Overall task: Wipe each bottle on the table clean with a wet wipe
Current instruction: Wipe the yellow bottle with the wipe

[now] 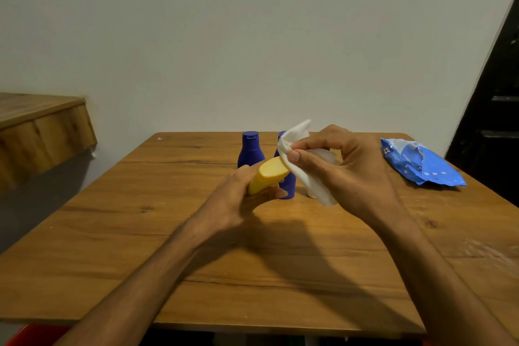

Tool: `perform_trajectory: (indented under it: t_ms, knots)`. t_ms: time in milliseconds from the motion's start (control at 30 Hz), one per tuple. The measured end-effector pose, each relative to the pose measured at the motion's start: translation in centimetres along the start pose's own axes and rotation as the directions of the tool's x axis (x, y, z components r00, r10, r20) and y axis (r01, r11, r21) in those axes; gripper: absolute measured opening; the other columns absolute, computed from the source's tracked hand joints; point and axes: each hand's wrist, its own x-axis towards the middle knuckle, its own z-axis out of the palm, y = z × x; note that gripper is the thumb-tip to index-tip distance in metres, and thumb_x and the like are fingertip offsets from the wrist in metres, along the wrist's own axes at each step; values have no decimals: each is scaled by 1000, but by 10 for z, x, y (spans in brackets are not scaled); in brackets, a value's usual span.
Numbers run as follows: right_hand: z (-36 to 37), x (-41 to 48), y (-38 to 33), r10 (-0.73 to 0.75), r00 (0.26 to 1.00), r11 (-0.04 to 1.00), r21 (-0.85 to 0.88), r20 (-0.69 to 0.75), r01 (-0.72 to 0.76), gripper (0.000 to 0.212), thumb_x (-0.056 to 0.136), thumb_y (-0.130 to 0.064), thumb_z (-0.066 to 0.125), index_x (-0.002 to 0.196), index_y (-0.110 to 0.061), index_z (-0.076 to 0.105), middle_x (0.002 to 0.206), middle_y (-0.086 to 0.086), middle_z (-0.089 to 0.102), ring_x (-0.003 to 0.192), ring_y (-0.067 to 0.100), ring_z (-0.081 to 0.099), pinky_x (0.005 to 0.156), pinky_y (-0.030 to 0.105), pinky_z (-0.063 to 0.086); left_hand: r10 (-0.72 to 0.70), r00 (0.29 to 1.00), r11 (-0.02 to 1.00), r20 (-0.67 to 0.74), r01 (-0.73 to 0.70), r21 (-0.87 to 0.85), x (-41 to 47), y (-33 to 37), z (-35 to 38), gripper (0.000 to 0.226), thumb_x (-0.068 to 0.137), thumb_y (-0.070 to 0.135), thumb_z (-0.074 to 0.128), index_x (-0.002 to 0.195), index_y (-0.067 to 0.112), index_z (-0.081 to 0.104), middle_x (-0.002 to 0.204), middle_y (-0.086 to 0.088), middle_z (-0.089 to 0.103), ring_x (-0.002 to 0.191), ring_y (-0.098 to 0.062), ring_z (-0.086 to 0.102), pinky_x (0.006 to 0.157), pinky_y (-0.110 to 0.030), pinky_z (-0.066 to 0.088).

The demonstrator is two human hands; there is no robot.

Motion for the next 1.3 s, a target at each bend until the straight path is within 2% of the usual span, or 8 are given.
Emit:
perform_trajectory:
  t_ms: [100, 233, 433, 533, 633, 767, 1033, 1300]
  knots:
    - [7, -5, -3, -80, 997, 992, -92, 15, 81, 14, 78, -40, 71, 90, -34, 73, 90, -16, 64, 91, 5, 58, 69, 22, 47, 13, 1000, 1000, -3, -13, 19, -3, -1, -1, 47, 89, 7, 65, 104, 47, 46, 116, 2, 57, 106, -3, 56, 95, -26, 48]
    - [12, -6, -2, -111, 993, 986, -116, 50, 116, 19, 77, -41, 72, 91, -29, 75, 90, -10, 64, 91, 9, 56, 70, 27, 46, 17, 998, 990, -68, -7, 144, -3, -5, -1, 54, 87, 9, 69, 108, 52, 44, 121, -5, 58, 113, -19, 54, 97, -49, 47]
    - [7, -3, 7, -89, 996, 987, -135, -21, 85, 14, 78, -38, 73, 91, -31, 74, 90, -13, 65, 89, 7, 58, 71, 34, 52, 37, 997, 994, -71, -29, 110, -4, 0, 2, 54, 89, 11, 65, 99, 55, 37, 116, 4, 53, 109, -11, 50, 97, -34, 42]
    - [14, -5, 1, -134, 990, 981, -132, 43, 139, 18, 76, -42, 71, 89, -29, 75, 89, -12, 65, 91, 7, 57, 71, 31, 49, 5, 996, 994, -85, 4, 110, -3, -4, 1, 55, 87, 15, 70, 103, 62, 45, 120, -2, 57, 111, -17, 55, 96, -48, 48]
    - [7, 0, 6, -113, 994, 981, -156, -1, 112, 18, 76, -40, 72, 90, -29, 75, 86, -15, 63, 86, 5, 55, 68, 23, 42, -42, 994, 998, -98, 47, 44, -3, 3, 3, 35, 80, 46, 70, 101, 63, 49, 124, -4, 58, 115, -21, 56, 99, -50, 46]
    - [14, -4, 6, -128, 992, 983, -135, -1, 127, 17, 77, -38, 73, 91, -29, 75, 90, -14, 64, 91, 7, 57, 69, 25, 47, 1, 996, 990, -88, 11, 140, -1, -7, 4, 54, 87, 18, 70, 107, 63, 47, 121, 0, 57, 112, -16, 55, 96, -50, 48]
    - [8, -4, 7, -110, 993, 984, -133, 41, 114, 19, 75, -41, 71, 90, -29, 75, 91, -16, 63, 93, 6, 56, 73, 31, 50, -13, 997, 981, -74, 27, 191, 2, -11, 6, 45, 88, 18, 66, 128, 33, 51, 121, -2, 54, 110, -15, 50, 99, -44, 45]
    - [18, -9, 3, -199, 972, 975, -72, 126, 209, 16, 79, -37, 73, 91, -27, 75, 90, -11, 64, 93, 13, 55, 73, 33, 45, -74, 996, 978, -51, 82, 193, -2, -23, 3, 48, 80, 24, 65, 124, 8, 55, 124, -13, 57, 115, -30, 55, 97, -54, 47]
